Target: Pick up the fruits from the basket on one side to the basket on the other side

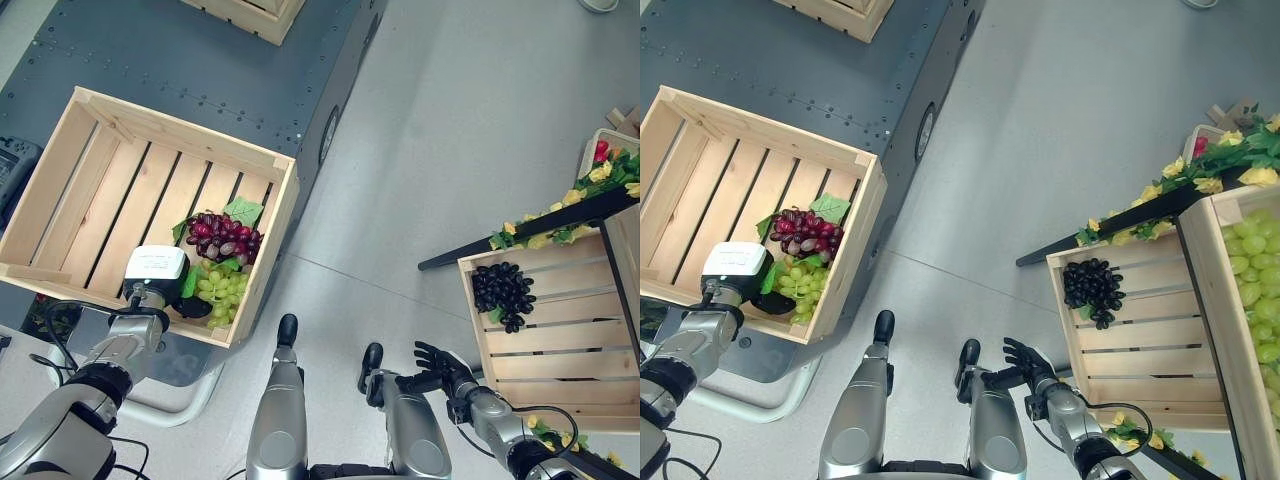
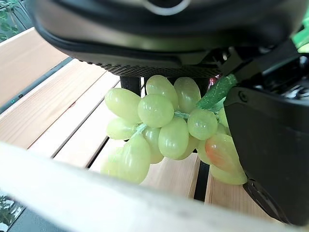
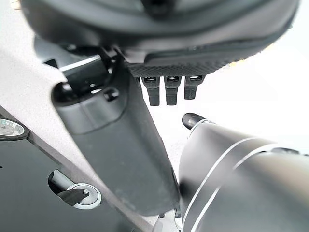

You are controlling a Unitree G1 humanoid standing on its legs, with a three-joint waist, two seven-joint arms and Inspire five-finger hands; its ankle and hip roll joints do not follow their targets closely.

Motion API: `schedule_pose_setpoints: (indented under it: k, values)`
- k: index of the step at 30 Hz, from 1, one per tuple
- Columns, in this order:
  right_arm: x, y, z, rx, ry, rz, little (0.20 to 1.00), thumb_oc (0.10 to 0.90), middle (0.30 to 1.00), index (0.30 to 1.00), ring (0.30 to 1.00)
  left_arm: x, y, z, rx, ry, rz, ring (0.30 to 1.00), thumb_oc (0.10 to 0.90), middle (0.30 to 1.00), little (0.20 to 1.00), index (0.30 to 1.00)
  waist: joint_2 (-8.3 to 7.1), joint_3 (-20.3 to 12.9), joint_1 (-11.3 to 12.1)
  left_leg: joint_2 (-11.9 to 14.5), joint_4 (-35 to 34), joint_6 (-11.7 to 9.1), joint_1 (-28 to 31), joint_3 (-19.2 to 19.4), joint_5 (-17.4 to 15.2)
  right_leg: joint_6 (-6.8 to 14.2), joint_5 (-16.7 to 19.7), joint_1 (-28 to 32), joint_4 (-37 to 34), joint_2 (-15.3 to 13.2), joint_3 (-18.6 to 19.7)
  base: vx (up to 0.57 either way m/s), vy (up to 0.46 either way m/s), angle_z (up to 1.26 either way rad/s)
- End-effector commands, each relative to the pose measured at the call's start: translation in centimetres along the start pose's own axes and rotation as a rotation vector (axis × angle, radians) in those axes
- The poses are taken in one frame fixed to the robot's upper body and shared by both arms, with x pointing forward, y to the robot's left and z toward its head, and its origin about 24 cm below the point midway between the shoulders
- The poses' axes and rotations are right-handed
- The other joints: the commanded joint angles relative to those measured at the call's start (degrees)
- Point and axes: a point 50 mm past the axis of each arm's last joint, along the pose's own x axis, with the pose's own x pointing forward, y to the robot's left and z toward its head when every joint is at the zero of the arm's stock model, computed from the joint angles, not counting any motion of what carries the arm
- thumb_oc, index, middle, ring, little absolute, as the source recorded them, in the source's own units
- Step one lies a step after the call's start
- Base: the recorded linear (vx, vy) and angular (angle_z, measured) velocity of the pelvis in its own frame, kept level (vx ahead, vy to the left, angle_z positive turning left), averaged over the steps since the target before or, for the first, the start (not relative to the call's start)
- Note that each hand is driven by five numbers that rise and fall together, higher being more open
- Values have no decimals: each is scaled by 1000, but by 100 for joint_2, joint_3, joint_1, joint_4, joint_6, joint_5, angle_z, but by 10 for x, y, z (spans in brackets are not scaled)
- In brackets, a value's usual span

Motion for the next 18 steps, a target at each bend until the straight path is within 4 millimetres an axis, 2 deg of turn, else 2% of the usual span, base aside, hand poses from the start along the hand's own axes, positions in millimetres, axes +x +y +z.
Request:
schedule_pose_setpoints:
  k: [1,8,13,18]
  values:
    - [-7,-20,2,-45,-22,-55,900,800,900,900,900,10,31,22,-47,-95,192,300,400,300,300,300,90,-138,-172,-515,423,211,-48,275,-437,-246,505,111,-516,476,-339,0,0,0]
    - [-16,-26,-11,-15,-16,-82,900,800,900,900,900,-3,45,6,34,-112,281,300,400,300,300,300,302,-389,-103,-597,185,215,293,205,-444,-207,512,441,-732,403,-422,5,-3,0]
    - [-24,-31,-20,26,-23,-105,900,800,900,900,900,-22,66,-11,63,-121,357,300,400,300,300,300,536,-719,-3,-664,-230,183,701,108,-372,-160,572,887,-1127,341,-489,38,-18,4]
    - [-30,-30,-26,54,-35,-113,900,800,900,900,900,-39,75,-22,78,-138,397,300,400,300,300,300,612,-1056,86,-707,-653,130,1005,-5,-245,-115,708,1268,-1570,337,-499,57,-31,8]
